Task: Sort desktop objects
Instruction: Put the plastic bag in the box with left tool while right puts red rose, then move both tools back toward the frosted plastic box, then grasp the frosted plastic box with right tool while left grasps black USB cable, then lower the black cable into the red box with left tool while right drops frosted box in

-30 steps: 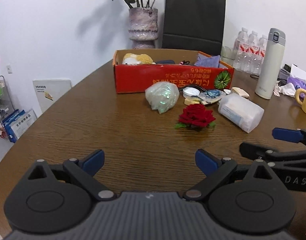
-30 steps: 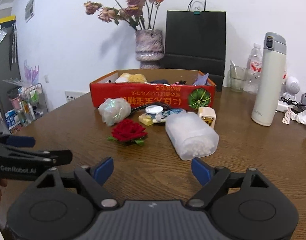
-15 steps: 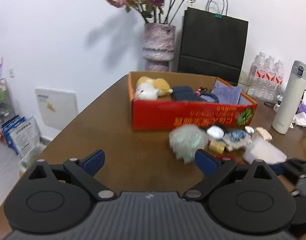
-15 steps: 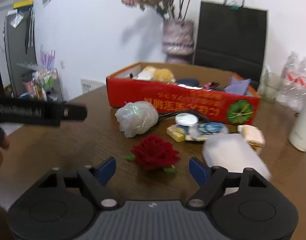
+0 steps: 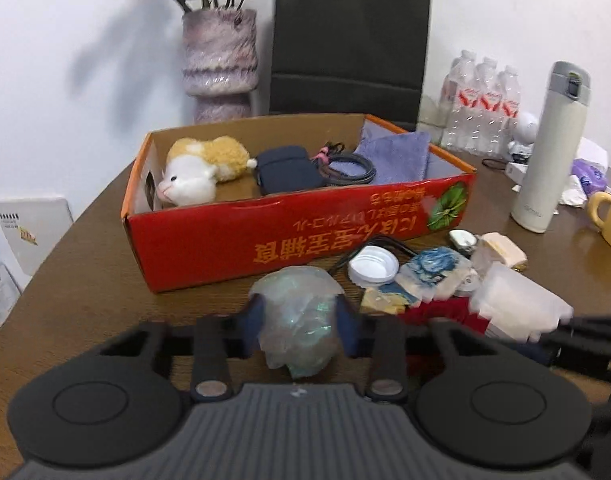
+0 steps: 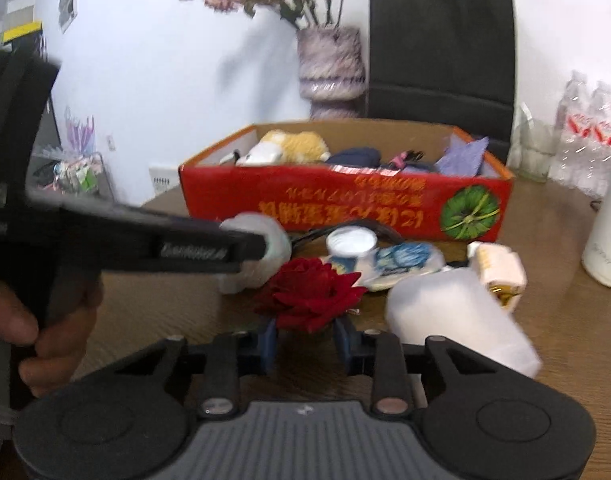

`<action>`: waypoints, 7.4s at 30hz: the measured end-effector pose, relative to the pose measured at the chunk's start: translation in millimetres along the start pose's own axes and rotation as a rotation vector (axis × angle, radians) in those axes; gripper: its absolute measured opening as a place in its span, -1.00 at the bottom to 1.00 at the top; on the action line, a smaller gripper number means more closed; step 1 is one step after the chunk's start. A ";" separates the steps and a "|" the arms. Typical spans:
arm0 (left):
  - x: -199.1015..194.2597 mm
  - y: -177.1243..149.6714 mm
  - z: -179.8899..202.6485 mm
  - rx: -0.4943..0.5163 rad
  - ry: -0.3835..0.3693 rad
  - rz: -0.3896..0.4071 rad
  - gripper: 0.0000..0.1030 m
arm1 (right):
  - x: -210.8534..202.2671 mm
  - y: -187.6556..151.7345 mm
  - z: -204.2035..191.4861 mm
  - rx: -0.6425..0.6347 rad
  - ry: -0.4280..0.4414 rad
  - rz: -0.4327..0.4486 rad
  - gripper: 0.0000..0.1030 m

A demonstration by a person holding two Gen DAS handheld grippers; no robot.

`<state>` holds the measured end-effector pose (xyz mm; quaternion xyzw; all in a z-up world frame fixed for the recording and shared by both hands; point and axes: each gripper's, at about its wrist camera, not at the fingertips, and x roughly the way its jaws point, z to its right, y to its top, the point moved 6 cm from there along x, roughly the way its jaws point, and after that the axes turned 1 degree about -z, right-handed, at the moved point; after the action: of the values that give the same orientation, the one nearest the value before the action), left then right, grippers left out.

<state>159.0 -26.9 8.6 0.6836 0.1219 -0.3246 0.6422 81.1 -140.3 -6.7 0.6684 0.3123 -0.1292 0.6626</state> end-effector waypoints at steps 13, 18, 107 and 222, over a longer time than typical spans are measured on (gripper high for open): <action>-112.8 -26.9 -5.4 -0.085 0.061 0.114 -0.71 | -59.7 0.7 10.8 0.004 -0.031 0.142 -0.44; -133.9 -17.7 8.2 -0.057 0.041 0.162 -0.70 | -83.5 3.9 10.5 0.007 -0.046 0.186 -0.44; -152.1 -52.4 5.4 -0.106 0.256 0.113 1.00 | -89.7 -15.2 13.2 0.087 -0.104 0.108 0.84; -103.3 -71.4 -14.4 0.039 0.064 -0.009 -0.93 | -54.6 -46.2 29.5 0.042 -0.074 0.028 0.25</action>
<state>42.9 23.1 13.0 0.7053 0.1391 -0.3079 0.6232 18.9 -185.7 -14.6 0.6811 0.2752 -0.1512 0.6614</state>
